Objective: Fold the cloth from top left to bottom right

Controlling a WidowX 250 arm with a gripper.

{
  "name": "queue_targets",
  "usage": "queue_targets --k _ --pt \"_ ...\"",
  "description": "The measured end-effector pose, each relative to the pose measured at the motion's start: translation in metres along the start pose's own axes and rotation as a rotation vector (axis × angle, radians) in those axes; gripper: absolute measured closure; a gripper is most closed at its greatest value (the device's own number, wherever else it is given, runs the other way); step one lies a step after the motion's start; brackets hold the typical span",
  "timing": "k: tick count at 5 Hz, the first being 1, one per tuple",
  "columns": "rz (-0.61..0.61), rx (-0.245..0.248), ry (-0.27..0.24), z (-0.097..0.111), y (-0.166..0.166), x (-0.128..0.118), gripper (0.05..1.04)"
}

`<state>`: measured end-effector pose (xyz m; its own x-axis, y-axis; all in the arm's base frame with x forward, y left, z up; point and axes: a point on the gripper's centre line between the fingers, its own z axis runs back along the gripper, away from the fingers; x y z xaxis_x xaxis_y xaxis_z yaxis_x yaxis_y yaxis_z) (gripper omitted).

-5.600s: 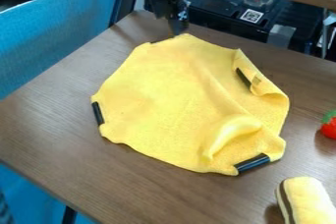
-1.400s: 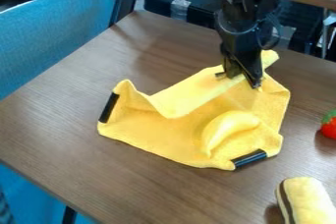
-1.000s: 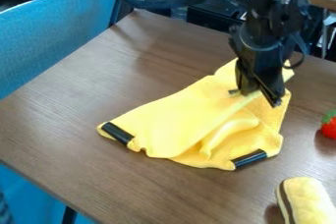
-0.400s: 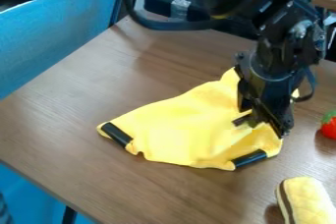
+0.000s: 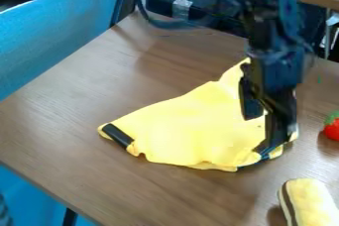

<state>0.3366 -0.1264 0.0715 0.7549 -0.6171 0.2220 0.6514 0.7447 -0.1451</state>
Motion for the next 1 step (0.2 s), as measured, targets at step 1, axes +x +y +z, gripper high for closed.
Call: queue_targets --k 1 --pt "0.029 -0.231 -0.060 0.0115 0.0013 0.0017 0.083"
